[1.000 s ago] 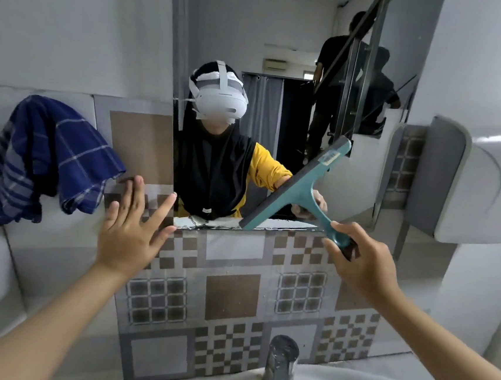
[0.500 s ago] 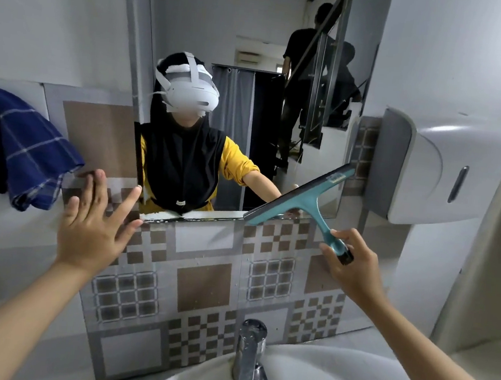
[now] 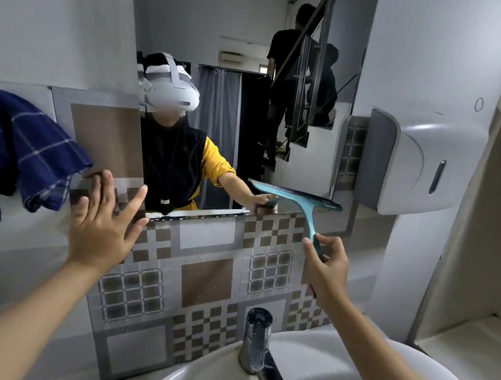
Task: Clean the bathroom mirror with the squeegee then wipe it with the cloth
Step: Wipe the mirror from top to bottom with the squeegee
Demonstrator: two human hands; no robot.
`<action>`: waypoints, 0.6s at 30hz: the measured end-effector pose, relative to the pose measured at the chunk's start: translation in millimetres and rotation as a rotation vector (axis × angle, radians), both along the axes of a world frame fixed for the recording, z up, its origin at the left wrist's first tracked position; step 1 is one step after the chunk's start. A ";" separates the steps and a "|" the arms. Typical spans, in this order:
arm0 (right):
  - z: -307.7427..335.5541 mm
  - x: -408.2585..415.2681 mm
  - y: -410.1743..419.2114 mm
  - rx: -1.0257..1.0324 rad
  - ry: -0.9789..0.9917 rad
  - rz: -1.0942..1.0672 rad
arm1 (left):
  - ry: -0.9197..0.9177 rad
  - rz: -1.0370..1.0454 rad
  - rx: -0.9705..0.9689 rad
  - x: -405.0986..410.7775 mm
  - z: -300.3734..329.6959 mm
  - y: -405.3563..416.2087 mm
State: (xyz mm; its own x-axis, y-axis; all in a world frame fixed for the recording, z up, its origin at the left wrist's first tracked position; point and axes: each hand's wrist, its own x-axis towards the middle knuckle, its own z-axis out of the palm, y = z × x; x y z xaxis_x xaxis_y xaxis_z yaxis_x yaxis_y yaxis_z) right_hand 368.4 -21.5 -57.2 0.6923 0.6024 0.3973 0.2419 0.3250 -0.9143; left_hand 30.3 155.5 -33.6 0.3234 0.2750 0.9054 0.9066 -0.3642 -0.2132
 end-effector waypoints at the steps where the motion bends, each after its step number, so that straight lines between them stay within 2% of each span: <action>1: -0.1 -6.8 2.3 0.011 0.056 -0.003 | -0.004 -0.007 -0.005 0.5 0.5 -0.8; 8: 8.8 -50.8 14.5 0.039 0.424 -0.001 | -0.022 -0.030 -0.048 2.2 4.4 -5.3; 18: 23.1 -96.4 15.6 0.051 0.617 0.029 | -0.009 -0.046 -0.103 3.1 6.5 -9.7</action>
State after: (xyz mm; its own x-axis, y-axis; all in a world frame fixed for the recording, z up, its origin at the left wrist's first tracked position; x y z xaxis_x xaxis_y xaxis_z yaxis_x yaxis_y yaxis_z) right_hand 272.0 -5.9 -34.2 0.7870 0.6155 -0.0425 -0.3363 0.3701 -0.8660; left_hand 33.5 145.9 -27.1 0.3302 0.3513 0.8761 0.8899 -0.4254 -0.1648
